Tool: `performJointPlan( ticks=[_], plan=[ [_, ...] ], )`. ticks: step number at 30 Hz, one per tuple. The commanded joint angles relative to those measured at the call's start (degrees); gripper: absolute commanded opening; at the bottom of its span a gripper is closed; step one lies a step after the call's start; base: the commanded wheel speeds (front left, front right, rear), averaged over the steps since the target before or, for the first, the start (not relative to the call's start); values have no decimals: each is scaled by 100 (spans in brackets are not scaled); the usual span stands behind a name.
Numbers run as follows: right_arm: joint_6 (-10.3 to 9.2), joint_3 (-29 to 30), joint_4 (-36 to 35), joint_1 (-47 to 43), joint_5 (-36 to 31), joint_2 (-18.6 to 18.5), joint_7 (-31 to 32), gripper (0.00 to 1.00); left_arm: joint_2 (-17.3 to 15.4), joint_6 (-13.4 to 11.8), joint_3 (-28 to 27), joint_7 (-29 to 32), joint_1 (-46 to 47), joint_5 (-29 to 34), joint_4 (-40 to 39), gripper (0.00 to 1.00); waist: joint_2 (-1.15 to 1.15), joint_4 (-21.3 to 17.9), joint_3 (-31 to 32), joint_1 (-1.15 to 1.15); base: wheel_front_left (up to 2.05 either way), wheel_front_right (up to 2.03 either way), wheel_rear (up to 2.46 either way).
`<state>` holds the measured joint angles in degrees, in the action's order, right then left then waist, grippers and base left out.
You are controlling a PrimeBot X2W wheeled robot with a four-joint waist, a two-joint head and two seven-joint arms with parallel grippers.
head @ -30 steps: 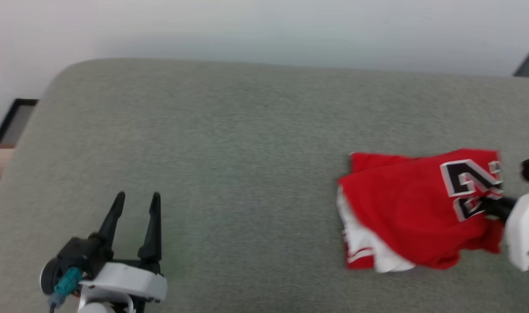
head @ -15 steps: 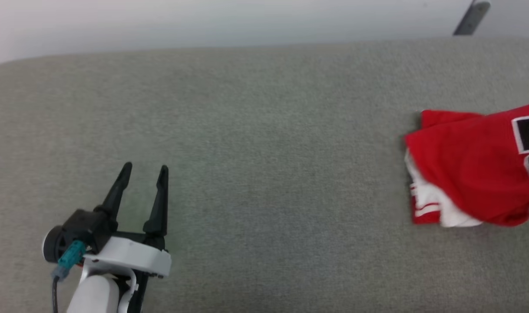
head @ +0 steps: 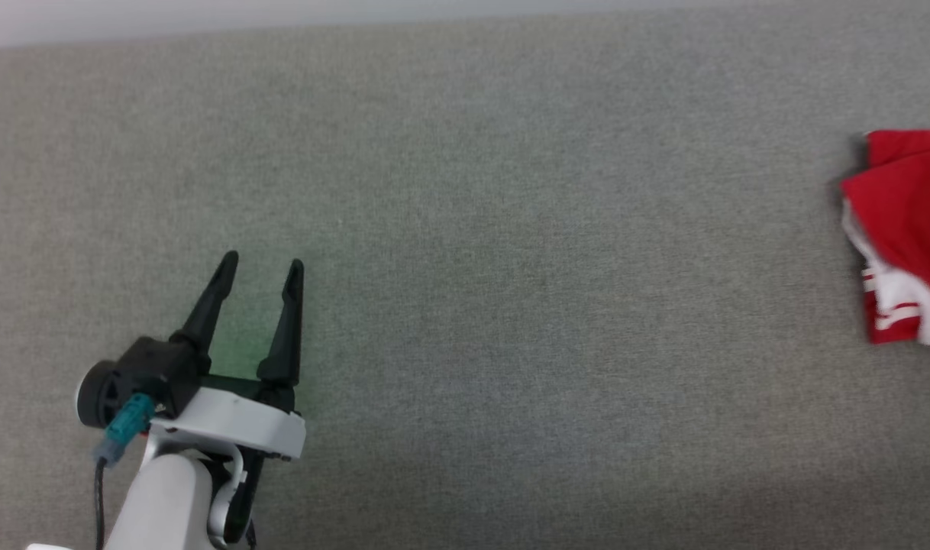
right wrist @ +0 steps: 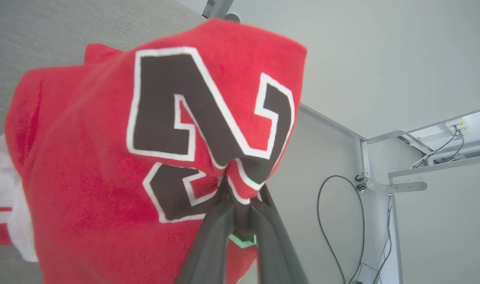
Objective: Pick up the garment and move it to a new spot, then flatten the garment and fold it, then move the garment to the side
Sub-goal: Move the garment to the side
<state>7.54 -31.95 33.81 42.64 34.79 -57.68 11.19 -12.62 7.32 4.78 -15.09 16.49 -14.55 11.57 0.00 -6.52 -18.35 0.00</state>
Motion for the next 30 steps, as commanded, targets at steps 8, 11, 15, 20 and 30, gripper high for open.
performJointPlan(
  ticks=[8,11,15,20,30],
  plan=[
    [-12,-308,1032,691,-451,129,-463,0,-76,21,4,-5,130,75,-80,100,0,14,-339,0,0,0,0],
    [-12,-402,1350,906,-552,239,-543,0,-122,21,47,-5,169,115,-99,100,0,-56,-443,0,0,0,0],
    [-12,-561,1727,1129,-641,411,-712,0,-159,21,135,-5,278,136,-94,100,0,-160,-579,0,0,0,0],
    [-12,-785,2131,1368,-642,658,-960,0,-240,21,291,-5,454,158,-59,100,0,-297,-740,0,0,0,0],
    [-12,-1178,2892,1659,-407,1052,-1335,0,-318,20,622,-5,810,99,113,100,0,-416,-940,0,0,0,0]
  ],
)
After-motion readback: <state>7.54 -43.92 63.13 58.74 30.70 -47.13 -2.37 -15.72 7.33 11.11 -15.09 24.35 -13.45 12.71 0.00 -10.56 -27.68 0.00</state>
